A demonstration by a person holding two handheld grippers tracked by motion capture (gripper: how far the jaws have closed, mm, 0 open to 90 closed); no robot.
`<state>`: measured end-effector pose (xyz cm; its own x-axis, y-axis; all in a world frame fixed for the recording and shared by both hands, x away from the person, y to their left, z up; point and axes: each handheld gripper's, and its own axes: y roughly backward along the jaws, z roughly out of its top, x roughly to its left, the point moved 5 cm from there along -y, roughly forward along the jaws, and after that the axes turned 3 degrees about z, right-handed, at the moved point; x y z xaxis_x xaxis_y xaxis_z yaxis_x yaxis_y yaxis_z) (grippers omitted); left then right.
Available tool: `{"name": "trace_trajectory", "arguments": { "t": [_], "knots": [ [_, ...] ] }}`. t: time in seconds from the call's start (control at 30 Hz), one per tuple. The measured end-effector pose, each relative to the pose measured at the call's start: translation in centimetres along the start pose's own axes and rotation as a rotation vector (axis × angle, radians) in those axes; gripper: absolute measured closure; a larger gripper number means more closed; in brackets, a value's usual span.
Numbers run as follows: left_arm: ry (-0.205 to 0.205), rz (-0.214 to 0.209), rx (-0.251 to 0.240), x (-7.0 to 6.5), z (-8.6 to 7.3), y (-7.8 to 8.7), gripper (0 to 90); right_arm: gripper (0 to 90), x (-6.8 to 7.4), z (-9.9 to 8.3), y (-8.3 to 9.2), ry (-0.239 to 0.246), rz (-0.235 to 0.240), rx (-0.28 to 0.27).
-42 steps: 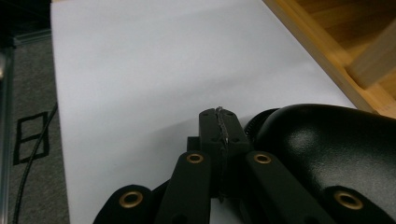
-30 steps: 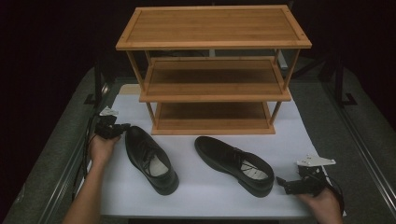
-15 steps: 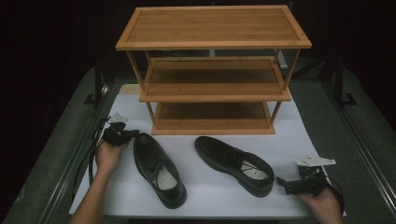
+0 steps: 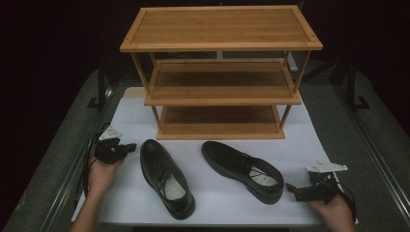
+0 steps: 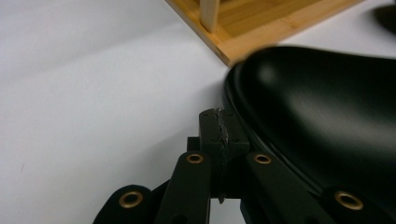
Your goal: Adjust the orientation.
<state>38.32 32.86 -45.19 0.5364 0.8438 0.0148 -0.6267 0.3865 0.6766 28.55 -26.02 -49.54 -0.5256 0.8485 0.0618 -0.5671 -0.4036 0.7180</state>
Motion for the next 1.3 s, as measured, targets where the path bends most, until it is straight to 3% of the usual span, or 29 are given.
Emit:
{"name": "trace_trajectory", "arguments": {
  "t": [0.1,0.2,0.27,0.4,0.47,0.73,1.3],
  "knots": [
    [0.010,-0.026,-0.013,-0.8,-1.2,2.1,90.0,0.0,0.0,0.0,0.0,-0.002,0.000,0.002],
    [0.003,-0.038,-0.007,-1.6,-1.9,2.9,90.0,0.0,0.0,0.0,0.0,0.000,-0.001,0.002],
    [0.002,-0.066,-0.004,-3.0,-3.1,3.9,90.0,0.0,0.0,0.0,0.0,0.001,-0.001,0.002],
    [-0.013,-0.101,0.017,-4.9,-4.7,4.5,90.0,0.0,0.0,0.0,0.0,-0.002,-0.002,0.003],
    [-0.037,-0.112,0.032,-5.7,-5.1,4.5,90.0,0.0,0.0,0.0,0.0,-0.001,-0.002,0.003],
    [-0.070,-0.133,0.077,-6.5,-5.4,2.9,90.0,0.0,0.0,0.0,0.0,-0.001,-0.002,0.003],
    [-0.132,-0.126,0.080,-6.8,-4.1,1.5,90.0,0.0,0.0,0.0,0.0,-0.002,-0.002,0.004]
  ]
}}
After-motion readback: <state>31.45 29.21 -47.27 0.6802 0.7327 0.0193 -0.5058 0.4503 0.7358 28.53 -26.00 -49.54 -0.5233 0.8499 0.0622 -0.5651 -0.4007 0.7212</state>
